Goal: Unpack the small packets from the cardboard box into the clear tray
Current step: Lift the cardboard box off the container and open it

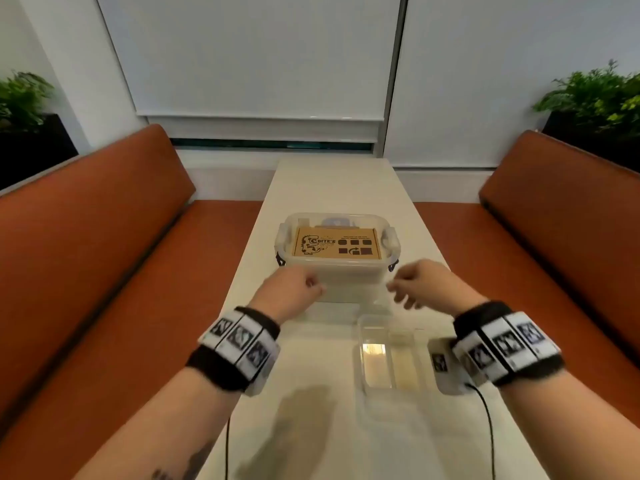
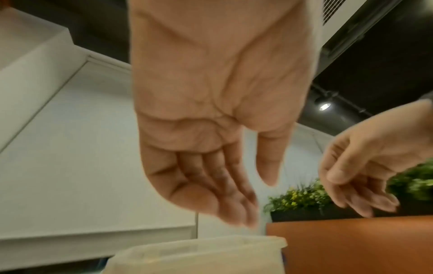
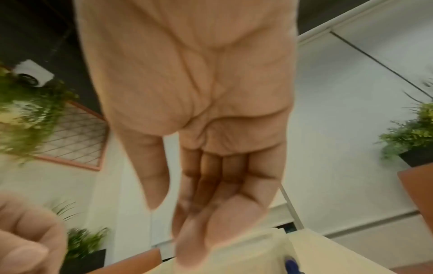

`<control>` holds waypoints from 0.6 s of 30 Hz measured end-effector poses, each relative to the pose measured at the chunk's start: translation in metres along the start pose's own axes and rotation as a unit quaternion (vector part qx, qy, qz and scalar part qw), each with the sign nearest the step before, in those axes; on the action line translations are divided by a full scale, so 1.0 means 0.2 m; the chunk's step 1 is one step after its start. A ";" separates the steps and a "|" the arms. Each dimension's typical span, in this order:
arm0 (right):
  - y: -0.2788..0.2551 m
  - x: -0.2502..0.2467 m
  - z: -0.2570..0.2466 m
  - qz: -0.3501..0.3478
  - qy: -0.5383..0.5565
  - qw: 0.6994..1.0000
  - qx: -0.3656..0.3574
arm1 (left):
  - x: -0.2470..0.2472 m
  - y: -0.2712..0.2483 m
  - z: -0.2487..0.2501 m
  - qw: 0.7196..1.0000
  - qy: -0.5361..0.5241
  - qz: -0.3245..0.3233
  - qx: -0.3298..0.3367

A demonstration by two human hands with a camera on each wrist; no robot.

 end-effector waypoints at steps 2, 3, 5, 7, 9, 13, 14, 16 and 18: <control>0.13 -0.04 -0.03 0.072 0.053 0.996 -0.006 | -0.03 0.13 -0.02 0.998 -0.019 0.043 -0.043; 0.19 -0.05 -0.05 0.098 0.062 0.993 -0.005 | -0.05 0.19 -0.04 0.996 -0.021 0.056 -0.069; 0.30 -0.05 -0.08 0.135 0.035 0.990 -0.002 | -0.07 0.30 -0.06 0.991 -0.017 0.064 -0.114; 0.40 -0.03 -0.09 0.157 -0.005 0.988 0.003 | -0.06 0.38 -0.10 0.988 0.006 0.064 -0.142; 0.49 -0.01 -0.08 0.180 -0.038 0.983 0.020 | -0.04 0.46 -0.13 0.985 0.027 0.064 -0.157; 0.64 0.06 -0.01 0.199 -0.153 0.966 0.068 | 0.04 0.60 -0.17 0.978 0.088 0.055 -0.181; 0.67 0.07 0.01 0.198 -0.169 0.962 0.078 | 0.07 0.63 -0.17 0.975 0.116 0.051 -0.181; 0.72 0.09 0.03 0.197 -0.199 0.955 0.094 | 0.11 0.70 -0.19 0.970 0.159 0.037 -0.180; 0.75 0.11 0.06 0.192 -0.233 0.947 0.109 | 0.15 0.74 -0.20 0.964 0.191 0.020 -0.186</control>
Point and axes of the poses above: each hand's wrist, its own y-axis towards the middle knuckle, its own x-axis out of the palm, z = x × y, the point moved 3 cm from there along y, towards the middle knuckle, and after that the axes turned 10 degrees about y, right-handed, at the moved point
